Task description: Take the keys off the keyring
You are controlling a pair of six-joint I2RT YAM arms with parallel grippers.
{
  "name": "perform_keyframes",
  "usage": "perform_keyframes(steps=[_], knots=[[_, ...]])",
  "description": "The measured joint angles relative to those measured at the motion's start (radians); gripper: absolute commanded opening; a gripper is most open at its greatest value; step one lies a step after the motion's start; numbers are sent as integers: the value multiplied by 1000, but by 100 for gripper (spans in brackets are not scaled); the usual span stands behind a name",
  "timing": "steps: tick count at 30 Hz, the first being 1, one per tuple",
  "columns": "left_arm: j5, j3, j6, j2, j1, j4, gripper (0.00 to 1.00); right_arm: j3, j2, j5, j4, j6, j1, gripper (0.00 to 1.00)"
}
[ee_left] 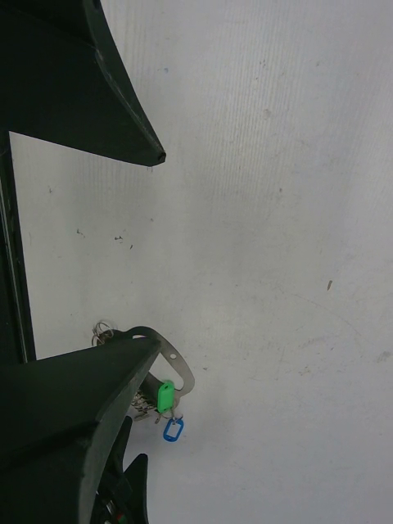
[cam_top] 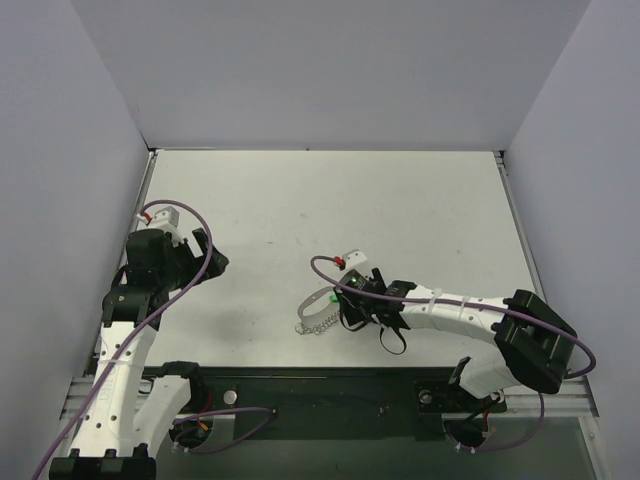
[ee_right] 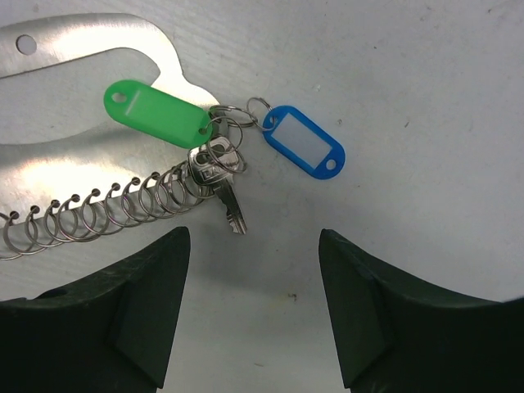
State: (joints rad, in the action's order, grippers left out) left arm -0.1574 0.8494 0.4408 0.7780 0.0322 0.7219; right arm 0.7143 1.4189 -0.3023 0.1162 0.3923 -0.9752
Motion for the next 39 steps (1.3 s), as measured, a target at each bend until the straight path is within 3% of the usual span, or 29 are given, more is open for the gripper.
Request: perform_keyframes(steps=[13,22,39], knots=[[-1,0,0,0,-2,0,97,31,113,-67,19,-4,-41,52],[-1,-1,0,0,-2,0,97,74,166,-91,22,-29,-41,40],[-1,-2,0,0,-2,0,97,92,199,-117,-22,-48,-40,41]])
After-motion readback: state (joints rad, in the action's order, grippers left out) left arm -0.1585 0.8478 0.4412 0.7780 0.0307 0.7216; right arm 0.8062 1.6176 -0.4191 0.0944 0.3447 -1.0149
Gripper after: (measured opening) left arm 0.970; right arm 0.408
